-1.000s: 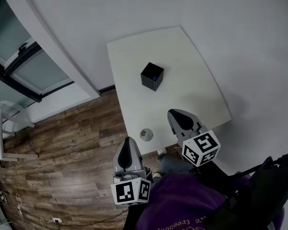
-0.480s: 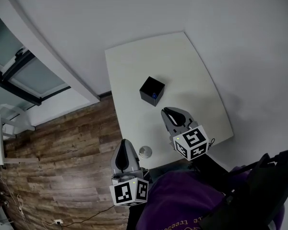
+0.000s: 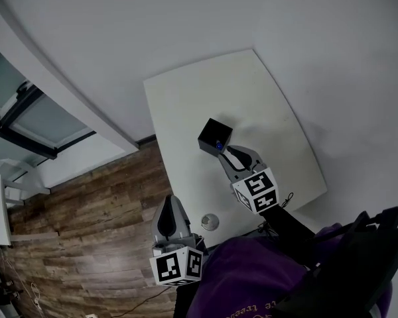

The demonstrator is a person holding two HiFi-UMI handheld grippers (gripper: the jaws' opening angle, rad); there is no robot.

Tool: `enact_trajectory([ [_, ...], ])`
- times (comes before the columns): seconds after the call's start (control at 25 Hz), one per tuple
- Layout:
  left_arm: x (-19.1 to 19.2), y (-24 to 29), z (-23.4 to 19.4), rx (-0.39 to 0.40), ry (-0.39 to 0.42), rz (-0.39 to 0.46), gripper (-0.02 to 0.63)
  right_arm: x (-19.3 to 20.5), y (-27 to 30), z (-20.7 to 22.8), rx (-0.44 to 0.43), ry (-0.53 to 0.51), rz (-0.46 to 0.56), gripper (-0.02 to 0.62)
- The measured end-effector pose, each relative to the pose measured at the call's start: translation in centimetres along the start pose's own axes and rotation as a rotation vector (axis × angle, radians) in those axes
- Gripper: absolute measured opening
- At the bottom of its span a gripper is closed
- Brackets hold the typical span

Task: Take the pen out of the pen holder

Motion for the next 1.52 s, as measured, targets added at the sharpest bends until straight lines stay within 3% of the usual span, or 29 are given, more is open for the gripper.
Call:
enact_trajectory([
  [0.72,0.6,1.7,-3.3,-0.026,-0.006,-0.038,0.006,2.8,5.0,1.7,0.080,-0.110,-0.140,0.095],
  [1.52,-0.9,0.4,-3.3,-0.010,0.000,-0.018,0.007,-0.7,2.2,1.1,0.098,-0.147,-0.078,0.078],
])
Point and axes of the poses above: the fingertips, and each gripper's own axes: y forward along the fingers, z to its right, x out of its underside, the point moved 3 cm from there along -y, backward along the fingers, and after that the axes turned 7 degrees about y, right-handed, at the moved point
